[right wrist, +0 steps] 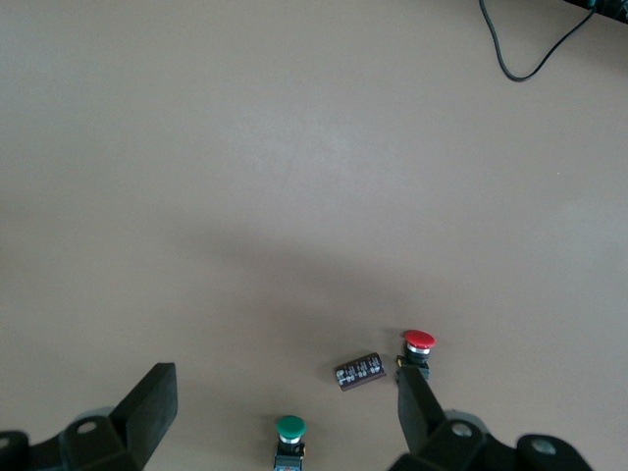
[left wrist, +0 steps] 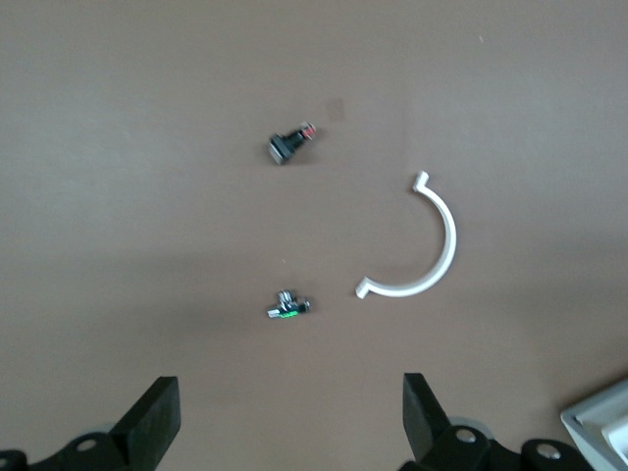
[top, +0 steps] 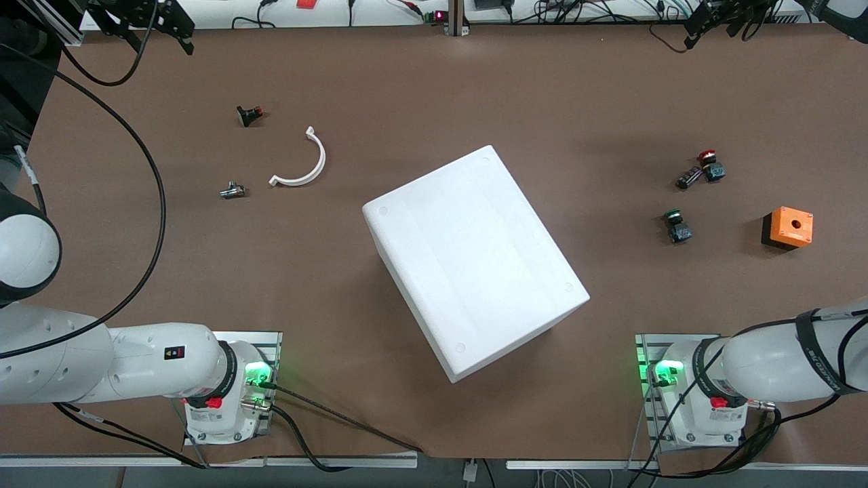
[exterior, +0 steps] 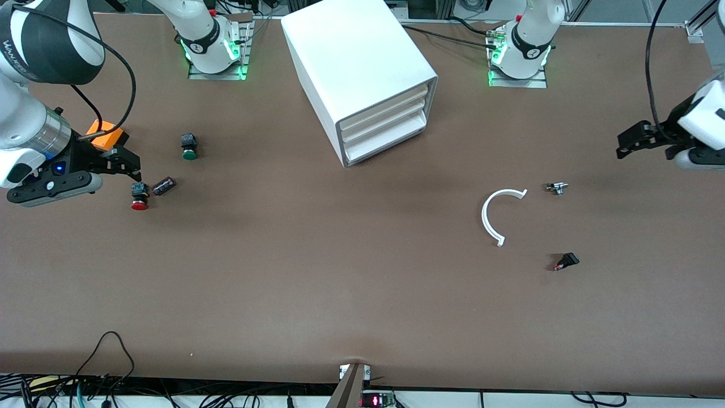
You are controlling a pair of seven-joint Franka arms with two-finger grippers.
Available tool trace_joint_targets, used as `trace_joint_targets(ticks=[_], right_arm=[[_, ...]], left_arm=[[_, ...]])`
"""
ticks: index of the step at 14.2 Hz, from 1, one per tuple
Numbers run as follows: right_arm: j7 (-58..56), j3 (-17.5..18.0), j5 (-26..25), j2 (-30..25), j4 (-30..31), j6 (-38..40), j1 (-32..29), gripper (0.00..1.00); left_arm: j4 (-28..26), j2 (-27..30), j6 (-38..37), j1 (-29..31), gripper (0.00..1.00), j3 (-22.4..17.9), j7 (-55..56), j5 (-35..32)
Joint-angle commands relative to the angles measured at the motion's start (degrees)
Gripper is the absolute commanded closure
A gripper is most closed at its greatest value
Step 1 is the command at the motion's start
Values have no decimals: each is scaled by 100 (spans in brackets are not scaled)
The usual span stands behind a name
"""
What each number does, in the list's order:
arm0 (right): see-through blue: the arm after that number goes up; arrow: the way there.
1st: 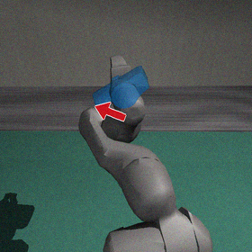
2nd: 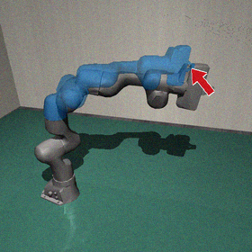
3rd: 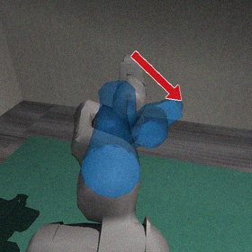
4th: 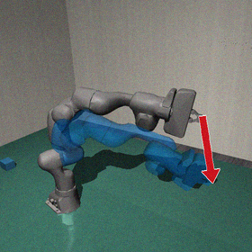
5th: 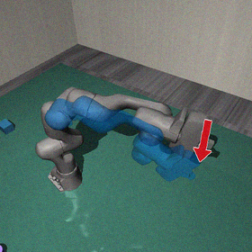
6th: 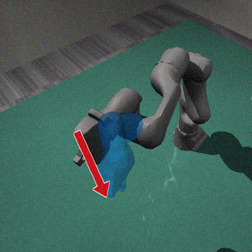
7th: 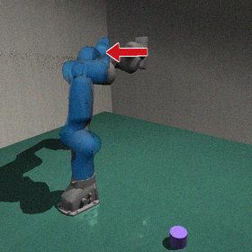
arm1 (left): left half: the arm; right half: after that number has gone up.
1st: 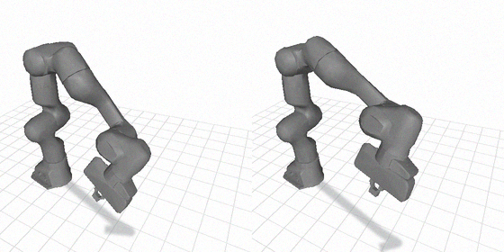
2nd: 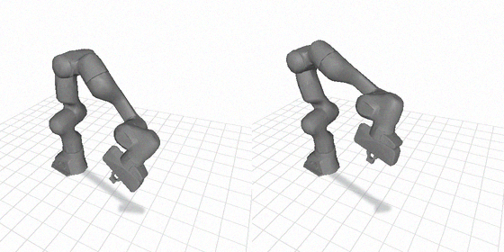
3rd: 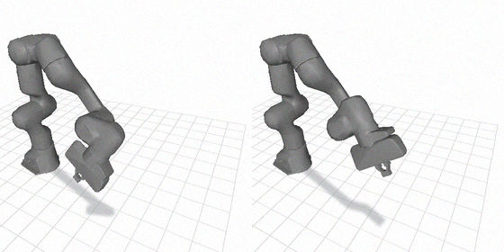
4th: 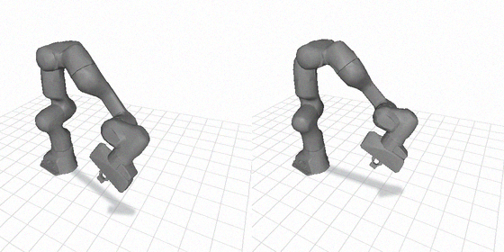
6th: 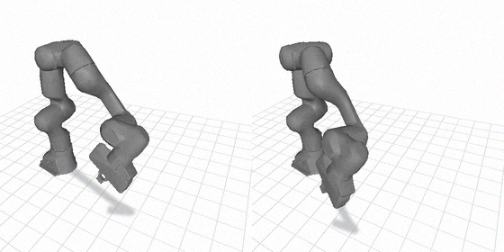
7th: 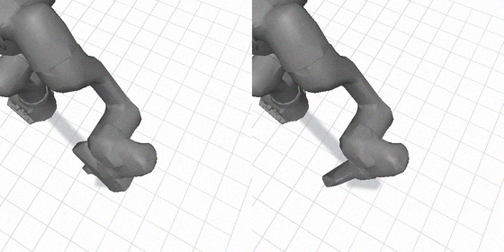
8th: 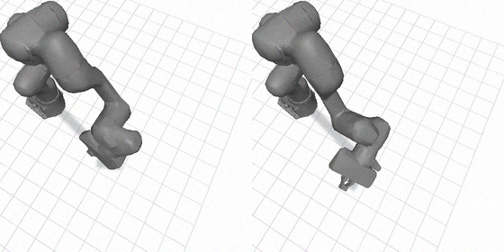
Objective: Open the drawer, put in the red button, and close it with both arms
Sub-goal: 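Reach the left gripper to the drawer handle while the right gripper nears the button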
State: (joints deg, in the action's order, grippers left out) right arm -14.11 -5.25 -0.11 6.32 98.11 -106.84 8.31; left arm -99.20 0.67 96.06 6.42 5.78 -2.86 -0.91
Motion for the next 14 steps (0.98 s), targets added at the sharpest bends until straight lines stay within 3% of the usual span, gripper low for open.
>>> trace_joint_targets(ticks=[1, 6, 14], right_arm=[[-92, -2, 38, 98, -64, 84, 91, 0], [-101, -2, -6, 342, -81, 84, 118, 0], [-66, -11, -24, 519, -55, 260, 162, 0]], left_arm=[[-29, -163, -245, -53, 0, 204, -145, 353], [-73, -690, -561, -53, 0, 424, -224, 1118], [-292, -1859, -606, -45, 0, 617, -1032, 3243]])
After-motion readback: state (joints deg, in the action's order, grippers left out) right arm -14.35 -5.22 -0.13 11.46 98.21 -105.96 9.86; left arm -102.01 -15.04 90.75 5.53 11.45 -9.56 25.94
